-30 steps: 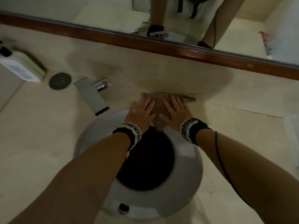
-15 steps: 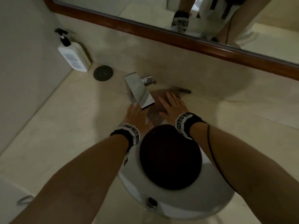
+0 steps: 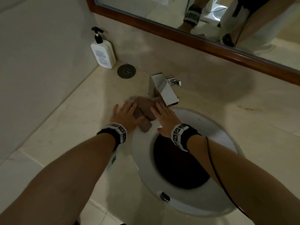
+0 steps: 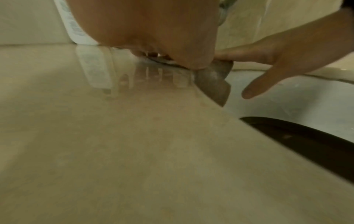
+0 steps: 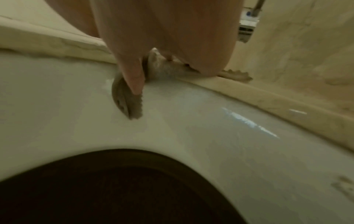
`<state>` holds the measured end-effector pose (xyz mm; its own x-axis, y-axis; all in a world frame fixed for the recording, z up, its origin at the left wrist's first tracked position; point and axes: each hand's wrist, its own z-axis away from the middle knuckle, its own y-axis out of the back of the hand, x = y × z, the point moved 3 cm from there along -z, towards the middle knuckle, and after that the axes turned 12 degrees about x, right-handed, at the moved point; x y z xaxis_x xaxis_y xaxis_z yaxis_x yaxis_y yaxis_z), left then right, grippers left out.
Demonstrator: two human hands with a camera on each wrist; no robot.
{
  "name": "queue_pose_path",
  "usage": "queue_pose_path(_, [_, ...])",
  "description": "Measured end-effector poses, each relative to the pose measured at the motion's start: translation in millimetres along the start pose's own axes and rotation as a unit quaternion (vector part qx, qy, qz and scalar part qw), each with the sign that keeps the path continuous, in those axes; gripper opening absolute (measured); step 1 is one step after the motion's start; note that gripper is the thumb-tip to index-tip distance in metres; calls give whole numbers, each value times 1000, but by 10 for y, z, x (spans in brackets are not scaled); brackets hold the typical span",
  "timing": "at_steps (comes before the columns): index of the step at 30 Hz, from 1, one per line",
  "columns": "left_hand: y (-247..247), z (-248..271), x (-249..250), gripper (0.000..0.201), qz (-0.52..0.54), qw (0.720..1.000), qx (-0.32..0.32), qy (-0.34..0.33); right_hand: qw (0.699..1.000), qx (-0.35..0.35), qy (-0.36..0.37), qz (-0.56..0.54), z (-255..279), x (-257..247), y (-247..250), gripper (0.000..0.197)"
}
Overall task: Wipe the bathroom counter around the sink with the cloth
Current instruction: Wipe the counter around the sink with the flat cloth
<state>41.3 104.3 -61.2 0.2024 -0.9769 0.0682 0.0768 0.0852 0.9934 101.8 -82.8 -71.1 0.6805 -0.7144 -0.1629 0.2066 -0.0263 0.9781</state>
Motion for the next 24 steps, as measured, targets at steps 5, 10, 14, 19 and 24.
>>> queue_pose_path(5, [127, -176, -188, 83, -14, 999, -29, 12, 998, 16, -53, 3, 103, 43, 27, 96])
queue_pose_path(10, [62, -284, -31, 78, 59, 995, -6, -82, 997, 17, -65, 24, 111, 89, 168, 87])
queue_pose_path(14, [14, -431, -35, 76, 65, 994, -35, -77, 995, -2, -94, 40, 110, 117, 276, 82])
queue_pose_path(19, [12, -832, -196, 74, 54, 996, -16, -69, 990, -8, -130, 55, 62, 135, 333, 73])
queue_pose_path(24, [54, -1250, -255, 71, 64, 997, -5, -35, 984, -28, -170, 52, 17, 150, 332, 61])
